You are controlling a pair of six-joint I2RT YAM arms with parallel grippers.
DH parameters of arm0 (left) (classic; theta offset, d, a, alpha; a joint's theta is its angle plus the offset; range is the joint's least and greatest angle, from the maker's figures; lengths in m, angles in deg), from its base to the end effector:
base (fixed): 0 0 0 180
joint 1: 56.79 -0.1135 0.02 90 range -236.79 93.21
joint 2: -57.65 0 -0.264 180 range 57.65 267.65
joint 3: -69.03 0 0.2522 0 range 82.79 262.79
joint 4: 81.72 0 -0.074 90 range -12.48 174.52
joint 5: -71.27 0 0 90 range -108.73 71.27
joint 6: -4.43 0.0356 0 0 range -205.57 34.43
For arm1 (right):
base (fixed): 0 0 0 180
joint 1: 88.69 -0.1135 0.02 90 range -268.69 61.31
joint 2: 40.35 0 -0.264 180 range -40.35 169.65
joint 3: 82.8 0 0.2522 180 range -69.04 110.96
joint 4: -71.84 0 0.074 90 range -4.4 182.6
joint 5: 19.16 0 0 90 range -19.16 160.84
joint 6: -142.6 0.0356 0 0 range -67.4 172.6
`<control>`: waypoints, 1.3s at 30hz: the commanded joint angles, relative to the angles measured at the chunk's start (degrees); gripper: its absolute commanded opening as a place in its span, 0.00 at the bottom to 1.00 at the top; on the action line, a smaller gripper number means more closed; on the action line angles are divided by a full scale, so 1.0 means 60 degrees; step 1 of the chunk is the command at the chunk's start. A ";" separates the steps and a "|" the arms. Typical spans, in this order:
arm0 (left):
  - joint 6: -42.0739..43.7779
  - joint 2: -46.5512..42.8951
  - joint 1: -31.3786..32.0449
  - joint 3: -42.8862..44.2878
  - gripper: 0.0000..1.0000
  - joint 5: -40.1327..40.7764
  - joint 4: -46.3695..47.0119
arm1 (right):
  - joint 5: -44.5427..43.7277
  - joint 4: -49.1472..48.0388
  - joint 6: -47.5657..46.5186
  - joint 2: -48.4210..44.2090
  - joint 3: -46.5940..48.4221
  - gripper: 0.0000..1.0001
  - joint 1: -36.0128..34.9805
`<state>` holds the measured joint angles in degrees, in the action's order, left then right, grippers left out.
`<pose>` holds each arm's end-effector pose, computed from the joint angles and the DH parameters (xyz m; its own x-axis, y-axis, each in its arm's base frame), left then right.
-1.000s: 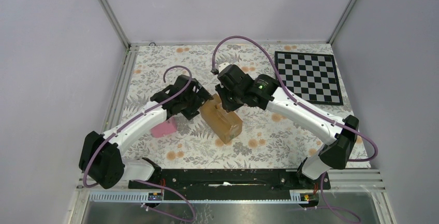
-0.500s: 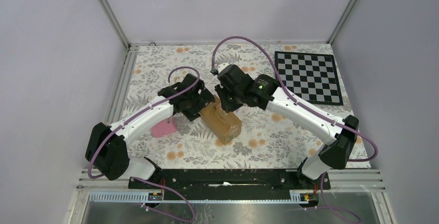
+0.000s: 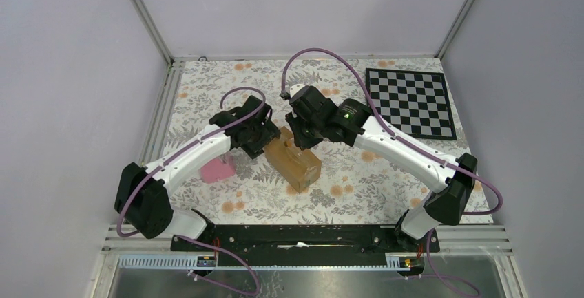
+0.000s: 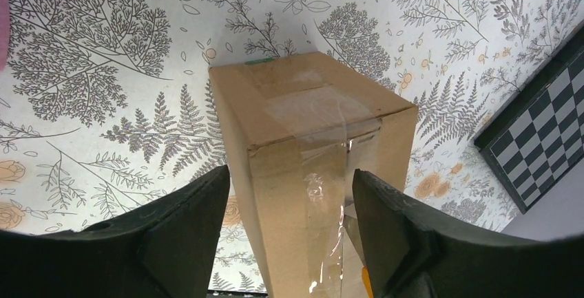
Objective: Unpack the express box
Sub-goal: Cut the express box at the center of the board.
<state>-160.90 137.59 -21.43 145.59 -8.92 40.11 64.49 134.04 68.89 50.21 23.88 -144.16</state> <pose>0.2299 -0.1557 0.2627 -0.6692 -0.6940 -0.2656 -0.5660 0.7076 -0.4229 0.1964 0.2785 0.3687 -0.6094 -0.3938 -0.6882 -0.6296 0.7679 0.1181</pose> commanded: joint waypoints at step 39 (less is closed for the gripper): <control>-0.0815 0.0463 0.0012 0.0759 0.46 0.0400 -0.0741 | 0.0667 0.1166 -0.0074 -0.0701 -0.0135 0.00 -0.0139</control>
<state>-163.02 141.28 -20.86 149.03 -9.05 37.18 65.83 136.73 68.89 48.66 23.64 -144.18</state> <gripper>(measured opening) 0.515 0.262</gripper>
